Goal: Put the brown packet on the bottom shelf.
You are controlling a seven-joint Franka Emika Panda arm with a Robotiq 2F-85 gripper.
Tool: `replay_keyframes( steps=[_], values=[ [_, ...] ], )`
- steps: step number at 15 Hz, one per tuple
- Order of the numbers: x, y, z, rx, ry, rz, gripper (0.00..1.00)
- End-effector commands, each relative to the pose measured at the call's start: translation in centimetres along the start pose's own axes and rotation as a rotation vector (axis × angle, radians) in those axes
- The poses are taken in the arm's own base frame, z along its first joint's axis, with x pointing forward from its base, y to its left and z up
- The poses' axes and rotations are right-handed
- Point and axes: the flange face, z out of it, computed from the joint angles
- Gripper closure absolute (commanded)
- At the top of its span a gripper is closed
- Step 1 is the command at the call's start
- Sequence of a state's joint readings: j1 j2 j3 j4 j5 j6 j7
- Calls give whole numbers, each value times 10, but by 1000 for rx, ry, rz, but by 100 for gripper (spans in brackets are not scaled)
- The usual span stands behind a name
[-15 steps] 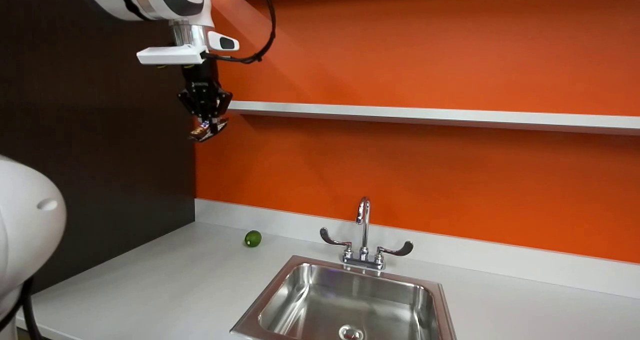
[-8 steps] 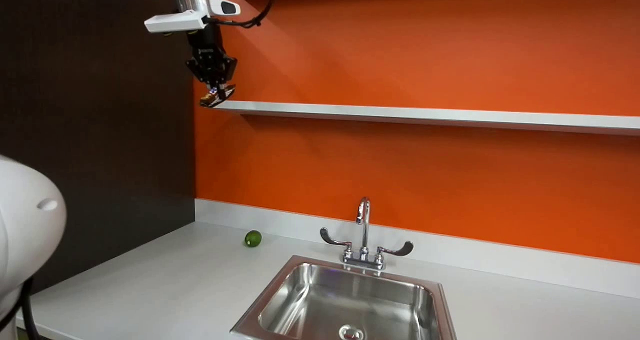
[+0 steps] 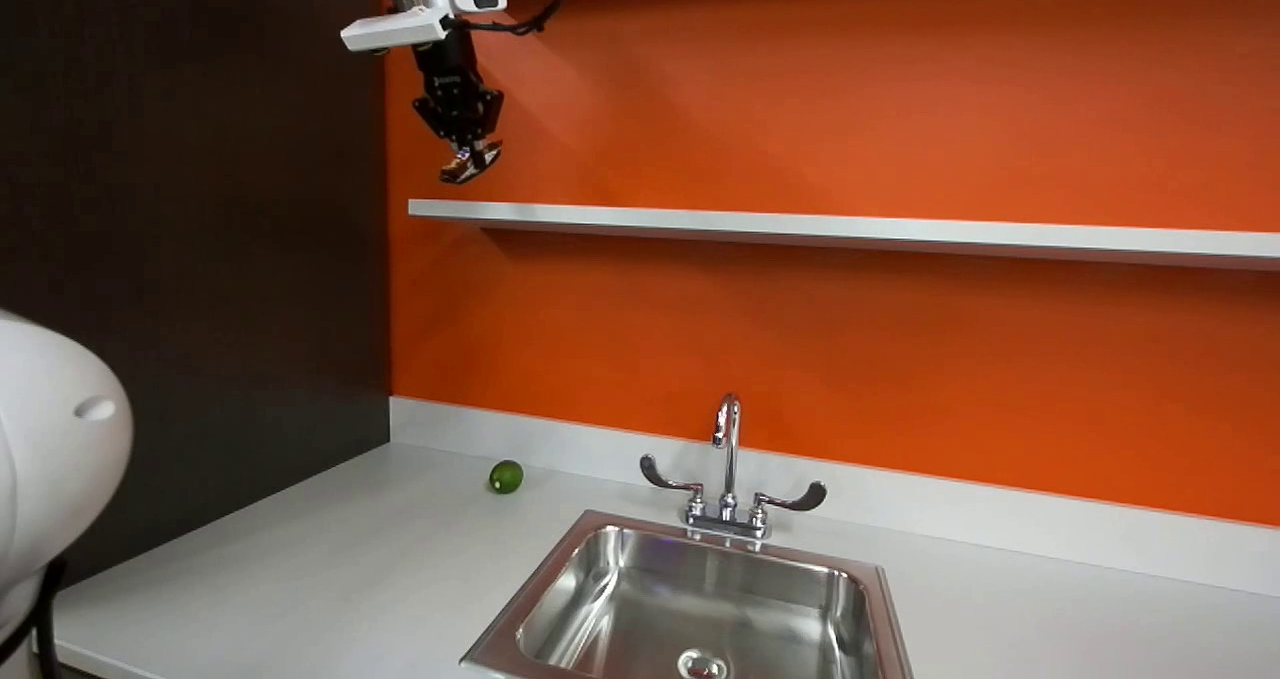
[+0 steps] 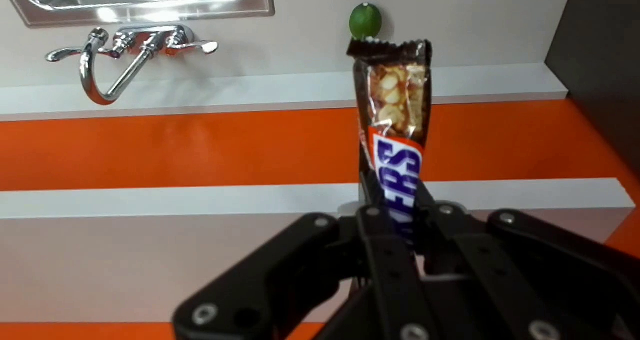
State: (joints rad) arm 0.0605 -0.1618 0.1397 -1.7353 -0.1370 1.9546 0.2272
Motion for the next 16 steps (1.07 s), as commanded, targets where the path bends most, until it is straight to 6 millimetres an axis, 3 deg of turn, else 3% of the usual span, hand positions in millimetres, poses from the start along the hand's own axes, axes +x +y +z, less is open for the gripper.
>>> replay_keyframes(
  steps=[1, 8, 14, 15, 16],
  values=[
    [41, -4, 13, -38, -26, 30, 96],
    [88, -5, 43, -20, -29, 40, 96],
    [110, -4, 59, -21, -27, 56, 96],
    [112, -4, 60, -24, -34, 59, 60],
    [113, -3, 61, -25, -36, 62, 58]
  ],
)
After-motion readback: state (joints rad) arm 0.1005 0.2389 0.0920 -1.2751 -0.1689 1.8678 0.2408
